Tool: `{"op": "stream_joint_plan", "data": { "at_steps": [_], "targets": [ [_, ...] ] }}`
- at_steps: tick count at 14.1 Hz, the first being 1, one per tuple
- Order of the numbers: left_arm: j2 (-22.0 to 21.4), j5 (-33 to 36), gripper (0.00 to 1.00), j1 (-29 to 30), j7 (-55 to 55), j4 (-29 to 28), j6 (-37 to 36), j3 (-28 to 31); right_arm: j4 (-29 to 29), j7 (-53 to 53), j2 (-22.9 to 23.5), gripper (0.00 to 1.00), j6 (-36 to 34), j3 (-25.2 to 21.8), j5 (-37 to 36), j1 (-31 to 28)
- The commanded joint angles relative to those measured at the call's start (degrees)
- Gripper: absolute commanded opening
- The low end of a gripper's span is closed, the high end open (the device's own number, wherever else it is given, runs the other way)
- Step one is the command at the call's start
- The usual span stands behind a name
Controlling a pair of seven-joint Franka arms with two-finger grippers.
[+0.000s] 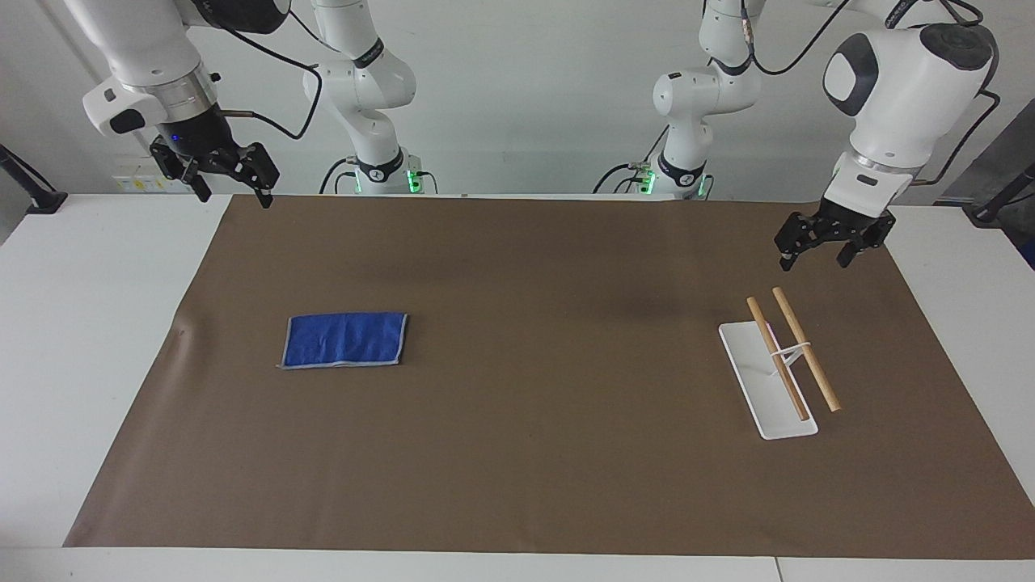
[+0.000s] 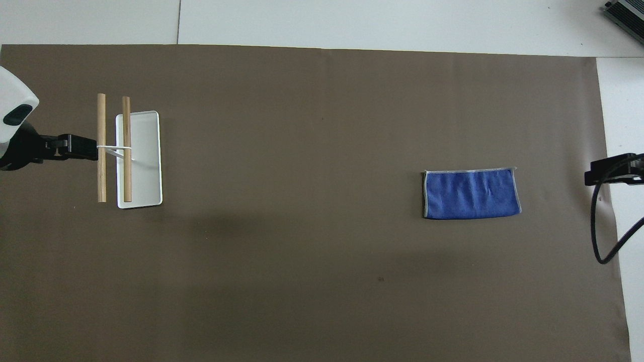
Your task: Right arm passes towel to left arm to hang
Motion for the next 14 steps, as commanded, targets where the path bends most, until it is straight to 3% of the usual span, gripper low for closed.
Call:
{"op": "stream_joint_plan", "data": {
  "at_steps": [1, 9, 14],
  "targets": [
    [-2.2, -0.5, 1.00, 0.1, -0.2, -1.0, 0.0, 0.0, -2.0, -0.5, -1.6, 1.00, 0.7, 0.3, -0.2, -0.1],
    [-3.2, -0.4, 1.00, -0.6, -0.7, 5.2, -8.7, -1.4, -2.5, -0.3, -2.1, 1.00, -0.1, 0.3, -0.2, -0.1],
    [-3.3, -0.3, 1.00, -0.5, -0.8, 5.2, -10.5, -1.6, -3.0, -0.3, -2.1, 1.00, 0.0, 0.3, -0.2, -0.1]
  ]
}}
